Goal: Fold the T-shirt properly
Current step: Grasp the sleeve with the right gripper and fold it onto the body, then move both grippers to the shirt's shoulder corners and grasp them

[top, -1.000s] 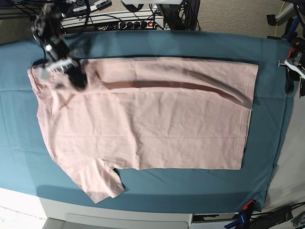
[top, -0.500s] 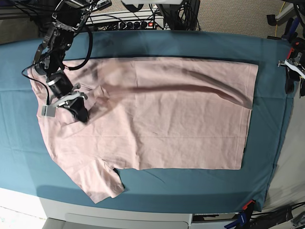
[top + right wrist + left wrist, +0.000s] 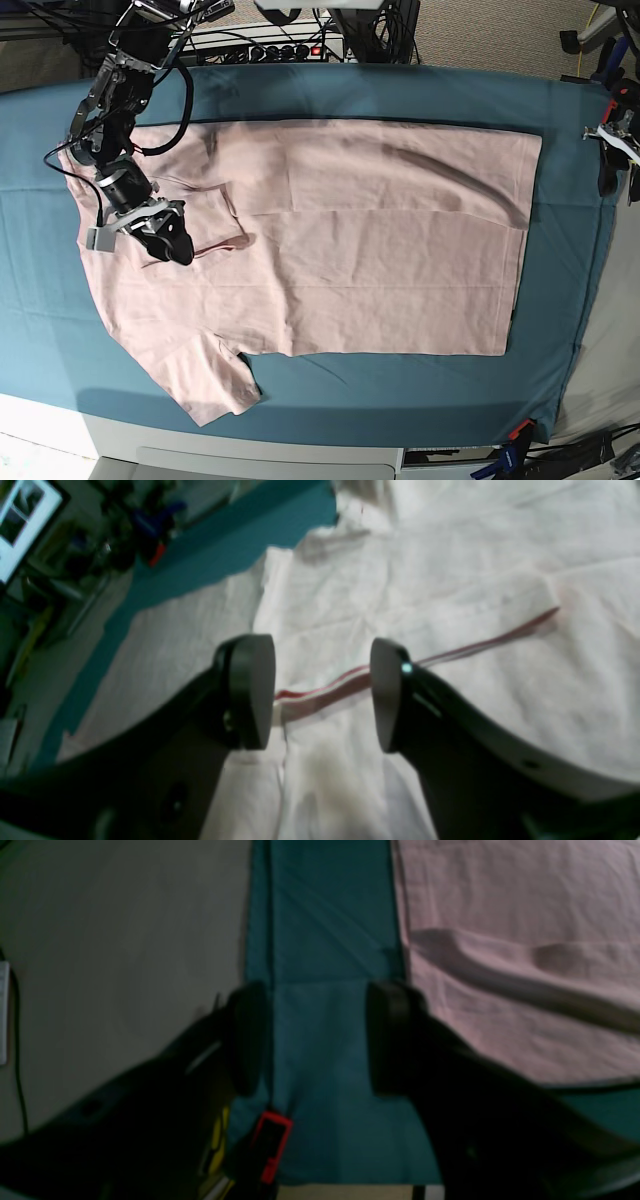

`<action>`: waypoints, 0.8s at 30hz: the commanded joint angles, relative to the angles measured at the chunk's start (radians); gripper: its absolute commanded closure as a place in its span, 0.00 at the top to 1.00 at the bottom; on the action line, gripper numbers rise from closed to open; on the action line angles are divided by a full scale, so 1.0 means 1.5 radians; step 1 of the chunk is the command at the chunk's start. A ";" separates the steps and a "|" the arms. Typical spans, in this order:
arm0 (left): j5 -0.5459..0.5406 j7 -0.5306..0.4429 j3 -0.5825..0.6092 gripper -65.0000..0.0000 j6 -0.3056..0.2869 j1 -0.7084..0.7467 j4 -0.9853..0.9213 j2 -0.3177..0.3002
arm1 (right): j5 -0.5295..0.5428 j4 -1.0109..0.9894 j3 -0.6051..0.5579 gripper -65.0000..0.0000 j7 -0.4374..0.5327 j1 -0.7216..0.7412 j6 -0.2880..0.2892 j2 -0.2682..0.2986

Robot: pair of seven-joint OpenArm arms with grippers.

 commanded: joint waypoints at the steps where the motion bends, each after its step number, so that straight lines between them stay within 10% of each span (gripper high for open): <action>1: -0.007 -0.012 -0.006 0.50 0.000 0.001 0.009 -0.013 | 0.016 0.022 0.014 0.48 0.011 0.011 0.008 0.009; 8: -0.007 -0.012 -0.006 0.50 0.000 0.023 0.009 -0.012 | 0.046 0.154 0.162 0.48 -0.069 -0.038 0.008 0.030; 14: -0.021 -0.013 -0.006 0.50 0.000 0.026 0.009 -0.012 | -0.020 0.148 0.247 0.48 -0.110 -0.143 -0.096 0.122; 24: -0.042 -0.012 -0.006 0.50 -0.001 0.026 0.009 -0.010 | 0.100 -0.064 0.277 0.48 -0.199 -0.164 -0.080 0.230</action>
